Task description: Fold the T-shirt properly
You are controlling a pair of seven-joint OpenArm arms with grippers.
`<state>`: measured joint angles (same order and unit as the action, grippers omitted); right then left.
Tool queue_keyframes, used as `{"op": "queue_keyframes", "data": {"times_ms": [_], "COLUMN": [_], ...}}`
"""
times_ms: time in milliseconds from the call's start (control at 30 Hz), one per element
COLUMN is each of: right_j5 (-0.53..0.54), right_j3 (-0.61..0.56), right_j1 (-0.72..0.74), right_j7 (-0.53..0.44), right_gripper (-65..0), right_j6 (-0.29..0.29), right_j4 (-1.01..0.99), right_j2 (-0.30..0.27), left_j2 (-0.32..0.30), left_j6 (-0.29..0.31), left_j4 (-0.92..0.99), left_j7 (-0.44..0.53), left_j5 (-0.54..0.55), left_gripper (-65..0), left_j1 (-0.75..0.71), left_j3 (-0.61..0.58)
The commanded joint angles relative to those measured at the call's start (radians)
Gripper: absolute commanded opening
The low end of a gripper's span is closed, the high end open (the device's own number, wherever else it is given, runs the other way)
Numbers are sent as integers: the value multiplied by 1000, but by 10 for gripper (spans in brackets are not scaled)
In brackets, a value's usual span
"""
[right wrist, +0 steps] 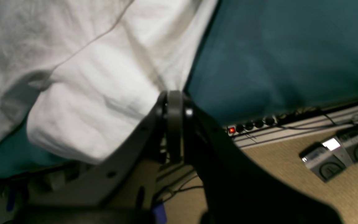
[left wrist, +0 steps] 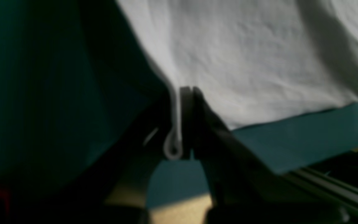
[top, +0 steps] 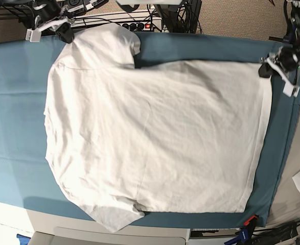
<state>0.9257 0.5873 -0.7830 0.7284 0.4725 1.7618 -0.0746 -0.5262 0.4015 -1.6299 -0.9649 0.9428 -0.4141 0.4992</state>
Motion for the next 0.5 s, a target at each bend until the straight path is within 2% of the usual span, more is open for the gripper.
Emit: {"op": "queue_keyframes", "data": {"times_ms": [0,167,467], "right_j5": [-39,5,38], "right_j3": [21,50,50], "right_j1": [-24,-55,-121], "right_j7": [38,58,78], "right_gripper": [-650,-650,-650], "right_j6": [-31,-12,-12], "right_j4": [0,0,0], "right_j2": [-9,-33,-58], "left_j2": [-22,-22,6], "left_j6": [3,0,0], "left_j4": [-36,-132,-209], "left_j7": [6,8,3], "left_j5": [0,0,0], "left_gripper": [-650,-650,-650], "left_j1": [-16,-115,-214], "left_j3": [31,101,106]}}
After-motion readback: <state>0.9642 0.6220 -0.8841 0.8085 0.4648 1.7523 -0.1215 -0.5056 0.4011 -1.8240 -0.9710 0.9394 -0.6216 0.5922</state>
